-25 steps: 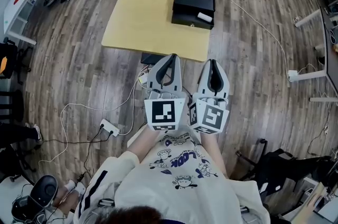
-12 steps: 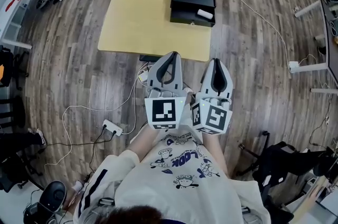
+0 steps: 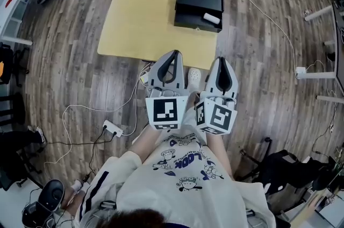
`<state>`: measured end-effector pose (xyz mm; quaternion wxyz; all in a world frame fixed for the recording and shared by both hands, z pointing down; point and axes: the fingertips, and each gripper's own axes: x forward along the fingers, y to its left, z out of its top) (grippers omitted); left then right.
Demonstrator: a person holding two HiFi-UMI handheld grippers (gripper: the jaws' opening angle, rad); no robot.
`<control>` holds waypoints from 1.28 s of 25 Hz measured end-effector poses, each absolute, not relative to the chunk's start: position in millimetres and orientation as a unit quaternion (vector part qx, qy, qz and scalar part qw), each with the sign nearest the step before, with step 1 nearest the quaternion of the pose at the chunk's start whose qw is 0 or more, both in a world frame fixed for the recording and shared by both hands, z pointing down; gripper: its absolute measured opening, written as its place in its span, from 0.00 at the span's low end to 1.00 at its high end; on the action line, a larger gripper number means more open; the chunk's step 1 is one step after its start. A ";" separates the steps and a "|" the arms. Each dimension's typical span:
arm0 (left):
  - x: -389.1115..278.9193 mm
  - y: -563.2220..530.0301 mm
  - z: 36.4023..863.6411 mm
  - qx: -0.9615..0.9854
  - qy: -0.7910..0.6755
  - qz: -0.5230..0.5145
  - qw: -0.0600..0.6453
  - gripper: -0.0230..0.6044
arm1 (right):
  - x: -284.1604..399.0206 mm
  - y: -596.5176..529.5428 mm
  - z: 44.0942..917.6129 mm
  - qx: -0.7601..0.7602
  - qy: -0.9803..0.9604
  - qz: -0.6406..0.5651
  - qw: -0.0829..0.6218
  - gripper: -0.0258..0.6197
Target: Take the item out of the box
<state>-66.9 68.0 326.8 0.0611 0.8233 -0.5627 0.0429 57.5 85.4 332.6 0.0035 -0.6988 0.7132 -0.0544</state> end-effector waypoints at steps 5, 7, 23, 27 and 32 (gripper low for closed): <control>-51.7 36.6 325.9 0.817 -0.572 0.043 0.058 0.06 | 72.2 49.3 335.1 -0.690 0.722 -0.056 0.002 0.11; -44.2 22.6 326.0 0.815 -0.574 0.045 0.058 0.06 | 79.0 33.5 335.2 -0.687 0.724 -0.058 0.003 0.11; -3.0 -78.5 341.8 0.791 -0.602 0.069 0.086 0.06 | 113.2 -78.4 354.0 -0.649 0.755 -0.083 -0.040 0.11; 9.3 -96.0 350.7 0.787 -0.605 0.078 0.095 0.06 | 120.3 -98.3 363.3 -0.636 0.764 -0.089 -0.057 0.11; 17.9 -116.1 365.3 0.780 -0.610 0.093 0.107 0.06 | 120.2 -121.7 373.8 -0.617 0.778 -0.088 -0.077 0.11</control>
